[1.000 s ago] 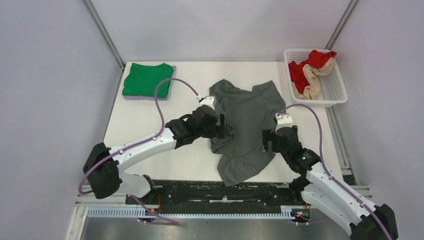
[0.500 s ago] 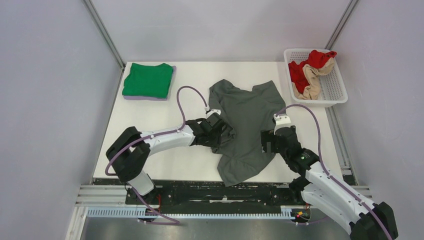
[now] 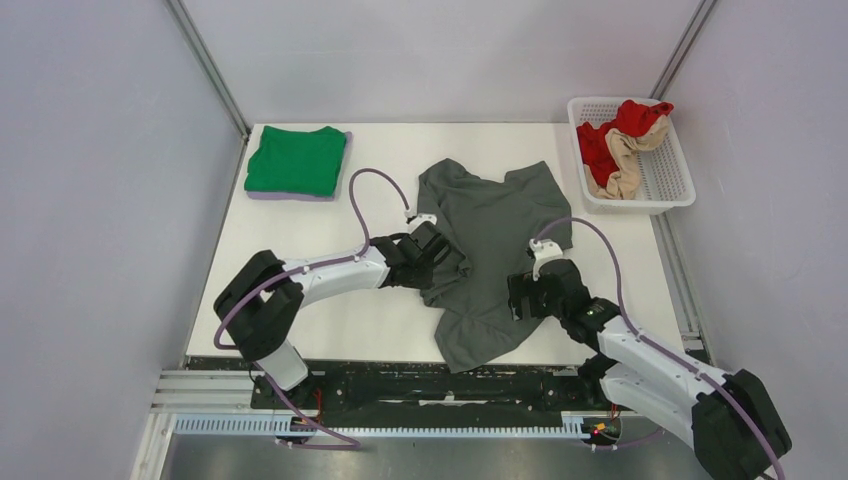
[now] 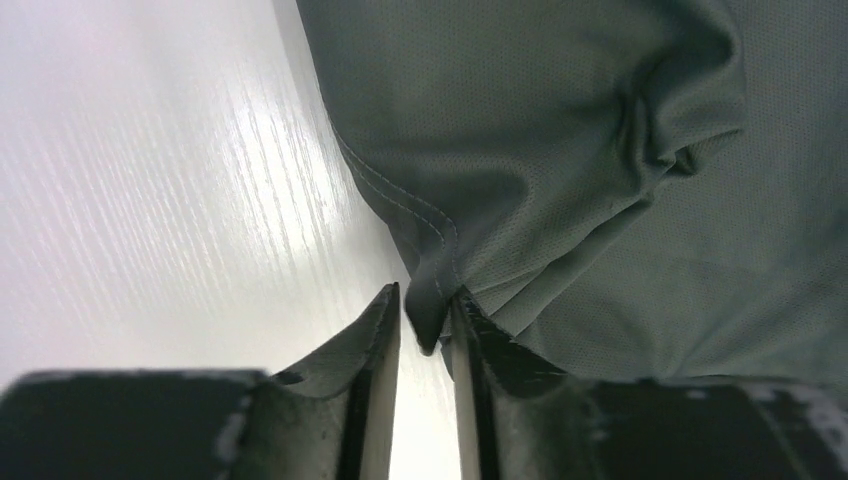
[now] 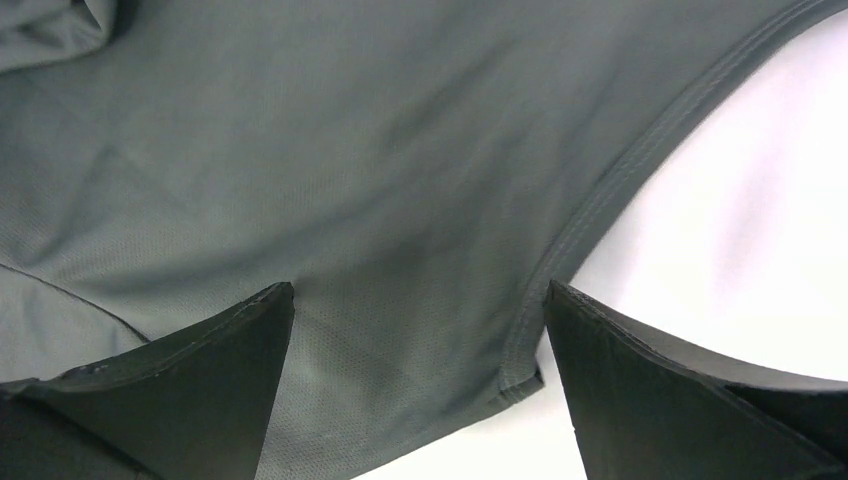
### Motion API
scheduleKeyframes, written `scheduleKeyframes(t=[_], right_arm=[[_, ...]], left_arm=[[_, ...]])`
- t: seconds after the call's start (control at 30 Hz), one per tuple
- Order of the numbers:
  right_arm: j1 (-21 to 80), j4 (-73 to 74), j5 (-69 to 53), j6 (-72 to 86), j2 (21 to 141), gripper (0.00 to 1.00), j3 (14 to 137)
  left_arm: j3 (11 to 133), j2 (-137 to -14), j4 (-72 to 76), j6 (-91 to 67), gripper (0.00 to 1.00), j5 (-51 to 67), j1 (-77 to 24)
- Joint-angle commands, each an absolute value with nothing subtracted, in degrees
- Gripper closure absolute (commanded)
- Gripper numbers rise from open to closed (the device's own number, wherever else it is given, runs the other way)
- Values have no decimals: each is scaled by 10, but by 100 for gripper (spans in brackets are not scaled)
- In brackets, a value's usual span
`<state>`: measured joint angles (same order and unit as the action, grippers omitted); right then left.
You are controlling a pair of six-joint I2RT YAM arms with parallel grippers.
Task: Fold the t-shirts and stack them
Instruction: Flatten out the tshirt
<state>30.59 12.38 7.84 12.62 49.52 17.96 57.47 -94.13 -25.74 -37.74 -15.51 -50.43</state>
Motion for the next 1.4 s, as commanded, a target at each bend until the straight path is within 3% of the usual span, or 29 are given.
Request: scheduleKeyframes(t=[0.0, 0.1, 0.37, 0.77, 1.07, 1.37], right_arm=[[319, 53, 42, 153, 533, 2, 164], [329, 37, 43, 163, 553, 2, 159], [329, 64, 108, 208, 590, 2, 150], [325, 146, 186, 220, 570, 2, 160], [306, 157, 217, 204, 582, 2, 186], [243, 45, 177, 169, 729, 2, 247]], left_arm=[[586, -937, -229, -379, 76, -159, -495], [584, -939, -226, -383, 98, -156, -488], [546, -863, -247, -387, 98, -206, -458], [480, -701, -304, -388, 98, -293, -304], [471, -637, -319, -382, 98, -349, -247], [363, -600, -251, -418, 98, -316, -241]])
